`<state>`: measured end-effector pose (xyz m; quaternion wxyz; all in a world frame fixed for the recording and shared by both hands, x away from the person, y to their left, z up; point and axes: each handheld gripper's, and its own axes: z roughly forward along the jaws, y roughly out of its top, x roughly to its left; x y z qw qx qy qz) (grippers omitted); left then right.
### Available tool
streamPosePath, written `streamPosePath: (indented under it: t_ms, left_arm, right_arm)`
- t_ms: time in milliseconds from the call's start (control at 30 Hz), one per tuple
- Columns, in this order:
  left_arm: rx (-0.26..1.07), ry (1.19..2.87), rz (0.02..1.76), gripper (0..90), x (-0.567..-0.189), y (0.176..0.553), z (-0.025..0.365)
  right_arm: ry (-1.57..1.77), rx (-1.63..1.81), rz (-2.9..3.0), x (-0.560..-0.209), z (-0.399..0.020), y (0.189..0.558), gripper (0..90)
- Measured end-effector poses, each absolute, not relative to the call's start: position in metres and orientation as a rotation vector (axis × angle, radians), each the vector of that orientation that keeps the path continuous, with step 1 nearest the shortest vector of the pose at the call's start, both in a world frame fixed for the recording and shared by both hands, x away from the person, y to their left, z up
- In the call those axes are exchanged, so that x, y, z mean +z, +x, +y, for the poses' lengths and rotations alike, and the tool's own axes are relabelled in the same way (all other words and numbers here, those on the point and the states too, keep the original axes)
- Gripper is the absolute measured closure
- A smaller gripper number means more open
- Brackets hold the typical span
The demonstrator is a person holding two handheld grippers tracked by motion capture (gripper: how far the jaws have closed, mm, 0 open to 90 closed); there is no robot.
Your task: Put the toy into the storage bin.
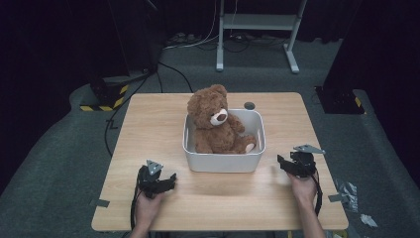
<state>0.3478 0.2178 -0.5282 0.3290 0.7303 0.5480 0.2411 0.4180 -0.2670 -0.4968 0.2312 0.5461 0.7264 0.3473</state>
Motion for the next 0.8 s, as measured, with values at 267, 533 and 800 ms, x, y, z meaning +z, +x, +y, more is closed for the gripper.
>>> streamPosePath:
  t_ms: [267, 533, 800]
  left_arm:
    - [0.631, 1.911, 1.434, 20.8, -0.528, 0.348, 0.218]
    - [0.631, 1.912, 1.434, 20.8, -0.528, 0.348, 0.218]
    - [0.631, 1.911, 1.434, 20.8, -0.528, 0.348, 0.218]
  right_arm:
    - [1.503, 0.931, 2.004, -0.502, -0.267, 0.422, 41.9]
    - [1.505, 0.901, 2.035, -0.504, -0.265, 0.425, 42.0]
    - [1.517, 0.88, 2.041, -0.508, -0.262, 0.428, 41.9]
